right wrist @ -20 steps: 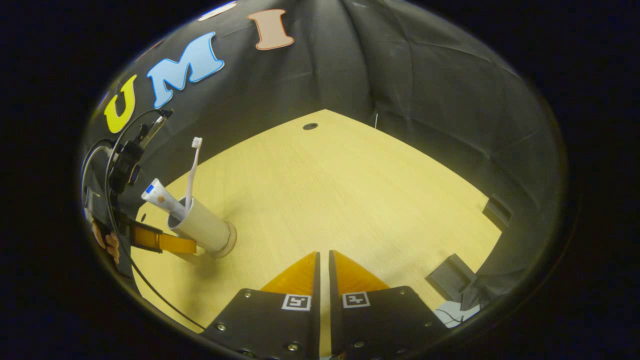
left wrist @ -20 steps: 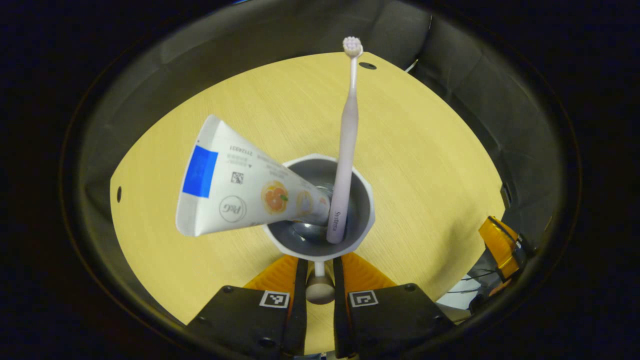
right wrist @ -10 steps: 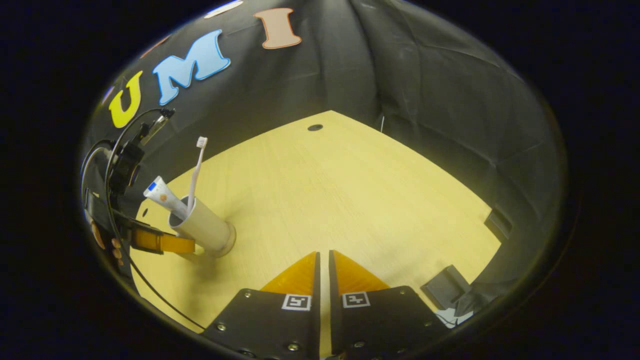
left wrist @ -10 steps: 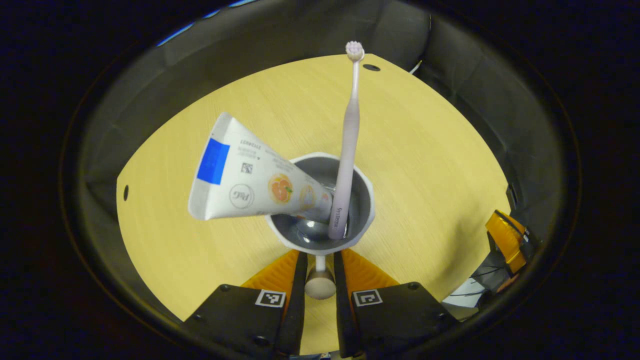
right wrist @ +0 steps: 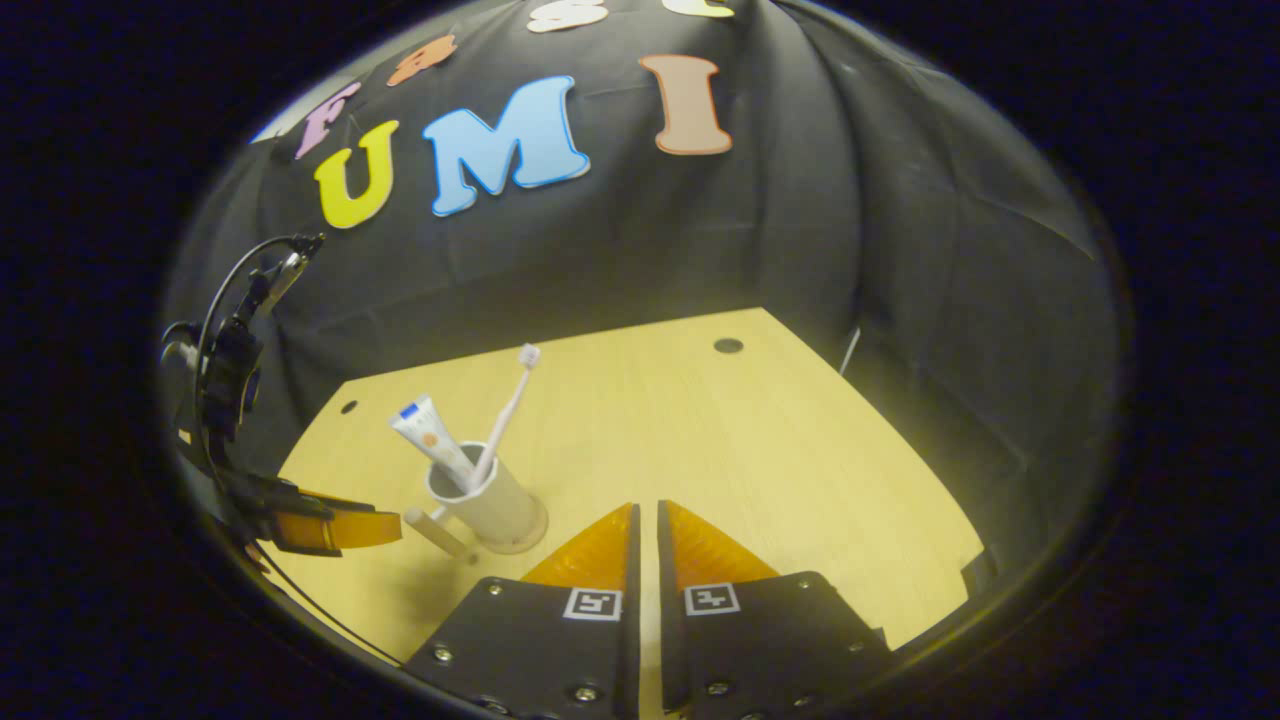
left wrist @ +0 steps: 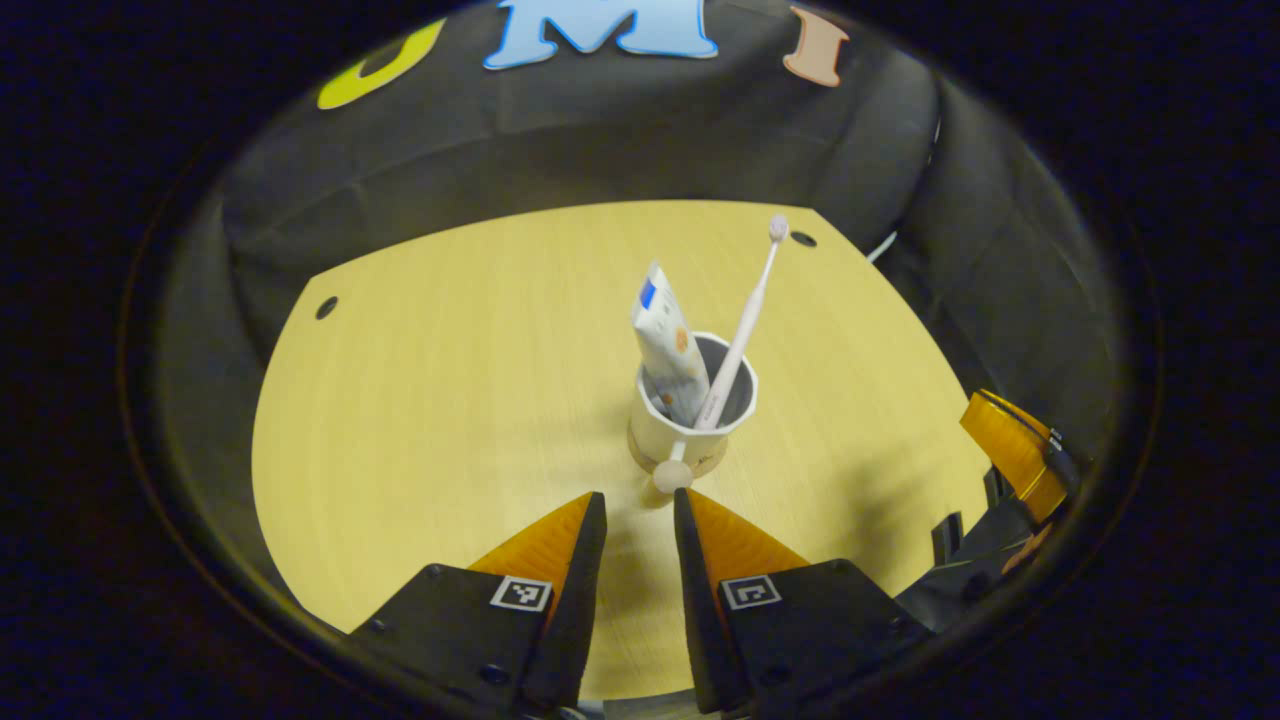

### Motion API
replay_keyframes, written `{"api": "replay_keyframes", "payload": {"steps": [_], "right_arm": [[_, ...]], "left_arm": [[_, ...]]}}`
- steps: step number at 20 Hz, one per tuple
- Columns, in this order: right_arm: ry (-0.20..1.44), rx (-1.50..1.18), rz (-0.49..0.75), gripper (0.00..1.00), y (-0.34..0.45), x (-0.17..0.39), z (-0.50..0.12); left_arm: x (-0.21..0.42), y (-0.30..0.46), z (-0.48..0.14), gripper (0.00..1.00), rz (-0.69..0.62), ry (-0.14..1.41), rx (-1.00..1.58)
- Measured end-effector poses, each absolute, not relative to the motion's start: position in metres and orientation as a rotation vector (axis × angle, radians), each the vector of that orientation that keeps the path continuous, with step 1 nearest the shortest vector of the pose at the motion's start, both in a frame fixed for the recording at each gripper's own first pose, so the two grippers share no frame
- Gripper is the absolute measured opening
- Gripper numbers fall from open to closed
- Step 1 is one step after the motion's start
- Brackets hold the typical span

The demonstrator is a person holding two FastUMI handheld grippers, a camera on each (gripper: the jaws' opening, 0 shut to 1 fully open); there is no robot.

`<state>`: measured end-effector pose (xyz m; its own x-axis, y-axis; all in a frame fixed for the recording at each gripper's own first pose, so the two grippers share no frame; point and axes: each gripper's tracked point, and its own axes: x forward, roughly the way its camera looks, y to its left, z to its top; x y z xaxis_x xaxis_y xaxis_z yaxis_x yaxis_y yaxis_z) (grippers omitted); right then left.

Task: Put the toothbrush and toothpaste on the desktop into the cup, then pick up the cup and place it on the coaster on the desktop.

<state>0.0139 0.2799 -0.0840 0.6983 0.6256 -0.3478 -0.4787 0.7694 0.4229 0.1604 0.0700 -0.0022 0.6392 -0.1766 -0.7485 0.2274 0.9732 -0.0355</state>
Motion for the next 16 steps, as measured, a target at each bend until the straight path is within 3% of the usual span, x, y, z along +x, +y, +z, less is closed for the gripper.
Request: {"api": "replay_keyframes", "payload": {"steps": [6,8,9,10,11,13,14,16], "right_arm": [[0.207,0.356,0.74,0.08,0.289,0.044,0.048],[0.127,0.371,0.764,0.11,0.29,0.047,0.083],[0.089,0.367,0.773,0.11,0.29,0.049,0.097],[0.06,0.362,0.782,0.11,0.291,0.048,0.107],[0.031,0.363,0.804,0.05,0.292,0.044,0.119],[-0.001,0.369,0.848,0.27,0.302,0.034,0.133],[-0.009,0.369,0.856,0.36,0.304,0.031,0.135],[-0.024,0.377,0.875,0.42,0.31,0.028,0.141]], "left_arm": [[0.155,0.138,0.167,0.5,-0.044,0.448,0.002],[0.146,0.157,0.204,0.73,-0.005,0.318,0.026],[0.155,0.132,0.214,0.73,0.005,0.27,0.047],[0.142,0.155,0.251,0.74,0.01,0.231,0.064],[0.145,0.155,0.259,0.74,0.03,0.195,0.079],[0.141,0.158,0.292,0.87,0.057,0.123,0.089],[0.138,0.161,0.307,0.88,0.071,0.083,0.095],[0.134,0.158,0.334,0.89,0.072,0.003,0.116]]}}
